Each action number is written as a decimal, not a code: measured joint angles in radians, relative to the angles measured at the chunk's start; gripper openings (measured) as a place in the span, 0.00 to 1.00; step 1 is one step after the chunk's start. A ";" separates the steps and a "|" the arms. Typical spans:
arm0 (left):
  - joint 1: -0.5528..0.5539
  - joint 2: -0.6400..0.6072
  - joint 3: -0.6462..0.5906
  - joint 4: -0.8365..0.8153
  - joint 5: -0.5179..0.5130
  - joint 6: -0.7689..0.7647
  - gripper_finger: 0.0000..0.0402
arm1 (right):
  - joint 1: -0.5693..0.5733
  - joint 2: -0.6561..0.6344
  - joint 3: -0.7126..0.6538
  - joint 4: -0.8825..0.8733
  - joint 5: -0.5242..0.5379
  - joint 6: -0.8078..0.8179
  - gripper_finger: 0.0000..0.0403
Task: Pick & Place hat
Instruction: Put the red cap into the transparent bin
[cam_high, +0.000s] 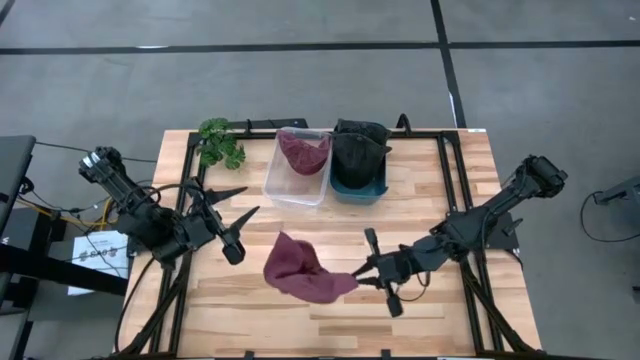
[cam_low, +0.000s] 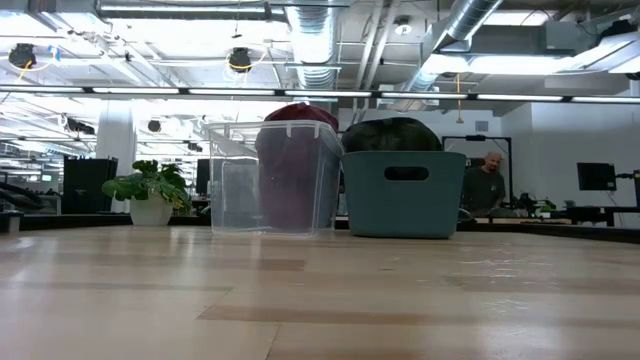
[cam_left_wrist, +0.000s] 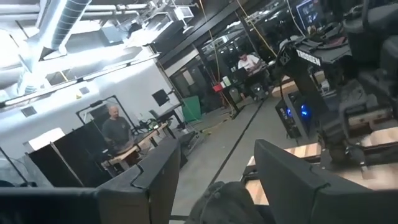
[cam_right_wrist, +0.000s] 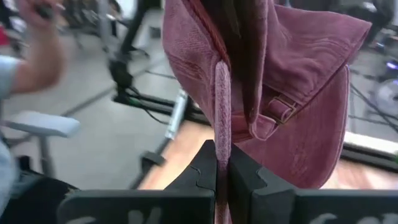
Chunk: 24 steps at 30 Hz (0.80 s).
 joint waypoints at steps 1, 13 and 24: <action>0.000 -0.002 -0.006 0.000 0.002 -0.010 0.51 | 0.002 -0.008 0.000 0.008 -0.017 0.000 0.00; -0.028 0.002 -0.050 -0.259 0.324 -0.330 0.51 | 0.052 -0.087 0.000 0.001 -0.095 -0.017 0.00; 0.049 0.002 -0.049 -0.394 0.654 -0.428 0.51 | 0.039 -0.089 0.000 -0.095 -0.095 0.006 0.00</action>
